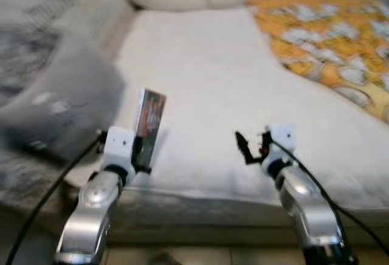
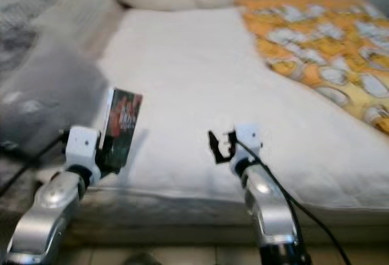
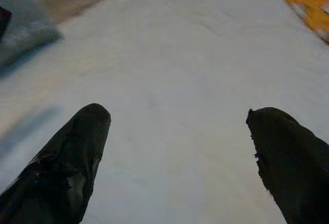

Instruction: Clean up the room

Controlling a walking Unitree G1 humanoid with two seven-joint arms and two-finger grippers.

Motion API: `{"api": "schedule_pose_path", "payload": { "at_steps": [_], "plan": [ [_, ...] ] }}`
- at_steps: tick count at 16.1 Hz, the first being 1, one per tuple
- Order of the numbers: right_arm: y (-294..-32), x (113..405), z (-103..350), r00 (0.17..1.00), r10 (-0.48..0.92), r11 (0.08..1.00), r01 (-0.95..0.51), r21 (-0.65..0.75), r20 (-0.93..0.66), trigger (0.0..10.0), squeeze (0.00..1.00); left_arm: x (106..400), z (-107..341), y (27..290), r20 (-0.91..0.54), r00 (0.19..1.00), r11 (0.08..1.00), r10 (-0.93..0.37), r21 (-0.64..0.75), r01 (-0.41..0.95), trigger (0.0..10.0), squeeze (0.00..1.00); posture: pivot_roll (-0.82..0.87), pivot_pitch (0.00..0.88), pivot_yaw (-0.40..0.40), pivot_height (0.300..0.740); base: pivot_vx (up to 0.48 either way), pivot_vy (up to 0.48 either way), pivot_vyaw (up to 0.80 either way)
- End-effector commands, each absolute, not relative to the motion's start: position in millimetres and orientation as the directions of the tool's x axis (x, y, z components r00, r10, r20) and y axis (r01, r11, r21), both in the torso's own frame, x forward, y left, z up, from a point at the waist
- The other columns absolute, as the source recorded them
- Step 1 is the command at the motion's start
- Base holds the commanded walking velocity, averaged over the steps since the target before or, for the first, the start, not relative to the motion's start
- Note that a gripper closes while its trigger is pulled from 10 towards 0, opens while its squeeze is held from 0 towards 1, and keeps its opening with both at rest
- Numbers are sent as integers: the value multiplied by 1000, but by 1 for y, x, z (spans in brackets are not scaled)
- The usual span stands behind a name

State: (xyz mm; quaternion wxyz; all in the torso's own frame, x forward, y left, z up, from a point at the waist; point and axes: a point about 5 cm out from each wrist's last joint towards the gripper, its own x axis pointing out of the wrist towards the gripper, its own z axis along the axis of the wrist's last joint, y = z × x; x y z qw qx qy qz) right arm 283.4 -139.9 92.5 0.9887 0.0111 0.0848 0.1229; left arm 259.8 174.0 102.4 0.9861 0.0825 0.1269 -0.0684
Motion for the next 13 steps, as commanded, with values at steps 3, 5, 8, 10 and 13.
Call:
{"api": "schedule_pose_path", "payload": {
  "at_steps": [3, 5, 8, 10, 13],
  "plan": [
    [-143, 284, 94, 961, 225, 974, -218, 60, -161, 10000, 0, 263, 113, 175, -210, 972, 979, -103, 150, 136, 10000, 0, 7, 3, 12, 740, 0, -320, 0],
    [-144, 286, 94, 963, 221, 975, -214, 60, -156, 10000, 0, 266, 117, 172, -188, 976, 980, -107, 144, 135, 10000, 0, 8, 0, 11, 740, 0, 0, 0],
    [-144, 287, 95, 963, 219, 975, -213, 58, -154, 10000, 0, 267, 118, 171, -180, 977, 980, -116, 140, 142, 10000, 0, 10, 0, 11, 740, 0, 0, 0],
    [-143, 288, 95, 964, 218, 976, -212, 54, -151, 10000, 0, 269, 119, 171, -177, 977, 980, -119, 137, 144, 10000, 0, 12, 0, 11, 740, 0, 0, 0],
    [-143, 290, 96, 966, 214, 977, -209, 49, -145, 10000, 0, 270, 121, 170, -150, 980, 980, -134, 130, 154, 10000, 0, 15, 0, 19, 740, 0, 0, 0]
  ]
}}
